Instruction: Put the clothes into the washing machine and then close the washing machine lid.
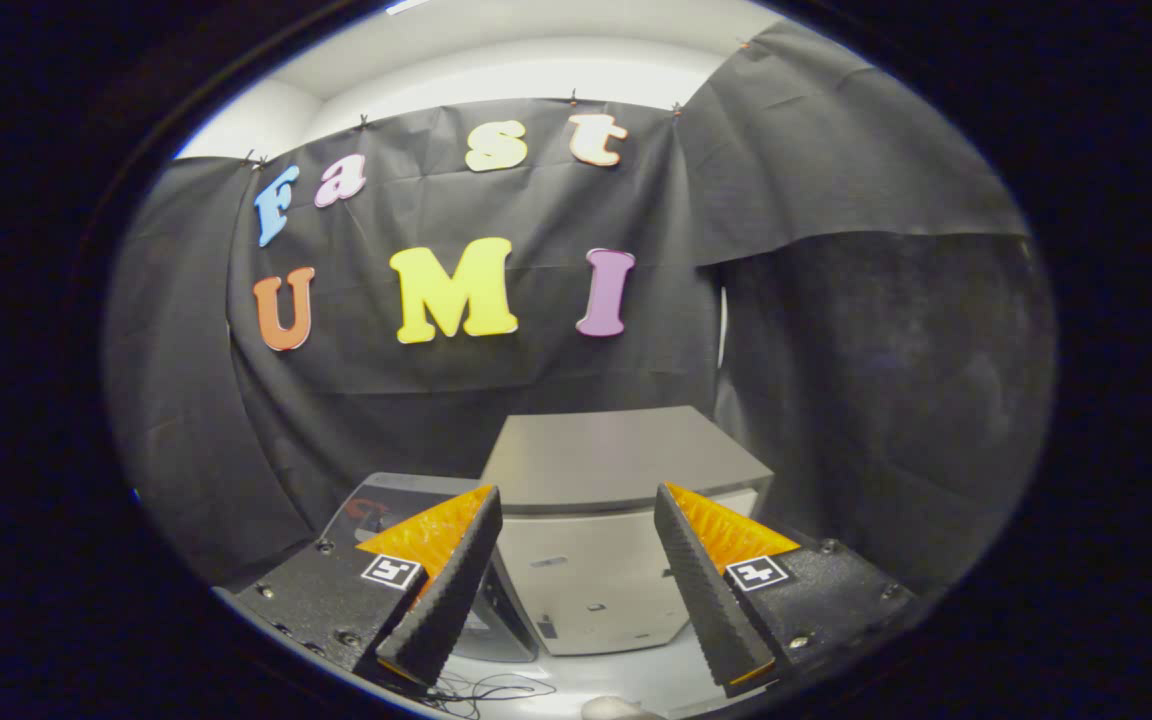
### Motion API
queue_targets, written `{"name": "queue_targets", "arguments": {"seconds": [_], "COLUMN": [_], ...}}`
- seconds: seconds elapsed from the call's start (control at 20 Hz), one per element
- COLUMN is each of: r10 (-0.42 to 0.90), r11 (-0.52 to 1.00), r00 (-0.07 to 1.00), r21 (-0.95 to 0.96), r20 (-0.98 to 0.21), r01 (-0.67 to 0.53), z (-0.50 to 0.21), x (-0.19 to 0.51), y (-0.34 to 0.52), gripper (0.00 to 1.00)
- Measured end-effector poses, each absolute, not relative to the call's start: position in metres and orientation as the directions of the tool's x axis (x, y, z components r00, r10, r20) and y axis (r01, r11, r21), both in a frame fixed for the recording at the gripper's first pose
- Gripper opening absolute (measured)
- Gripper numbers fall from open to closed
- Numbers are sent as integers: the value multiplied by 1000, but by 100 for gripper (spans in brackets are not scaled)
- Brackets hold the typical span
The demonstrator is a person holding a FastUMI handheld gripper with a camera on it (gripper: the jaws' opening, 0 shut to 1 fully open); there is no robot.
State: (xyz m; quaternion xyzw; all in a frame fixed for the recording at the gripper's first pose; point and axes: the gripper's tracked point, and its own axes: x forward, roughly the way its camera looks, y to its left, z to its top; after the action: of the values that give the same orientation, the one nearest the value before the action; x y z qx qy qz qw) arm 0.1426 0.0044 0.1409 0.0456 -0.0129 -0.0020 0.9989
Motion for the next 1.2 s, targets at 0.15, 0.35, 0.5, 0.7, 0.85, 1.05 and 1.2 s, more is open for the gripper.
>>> {"name": "queue_targets", "arguments": {"seconds": [0.15, 0.35, 0.5, 0.7, 0.85, 1.05, 1.2], "r10": [-2, -5, 21, 46, 41, 70, 82], "r11": [996, 999, 999, 998, 998, 997, 996], "r00": [1000, 1000, 1000, 999, 998, 996, 995], "r21": [94, 47, 30, 48, 41, 45, 40], "r20": [22, 7, -2, -24, -43, -49, -57], "r01": [0, 4, -21, -44, -39, -68, -80], "z": [112, 68, 46, 20, 3, -6, -13], "x": [115, 74, 53, 32, 21, 8, 4], "y": [-35, -72, -79, -88, -94, -94, -92], "gripper": [96, 96, 96, 96, 96, 96, 96]}}
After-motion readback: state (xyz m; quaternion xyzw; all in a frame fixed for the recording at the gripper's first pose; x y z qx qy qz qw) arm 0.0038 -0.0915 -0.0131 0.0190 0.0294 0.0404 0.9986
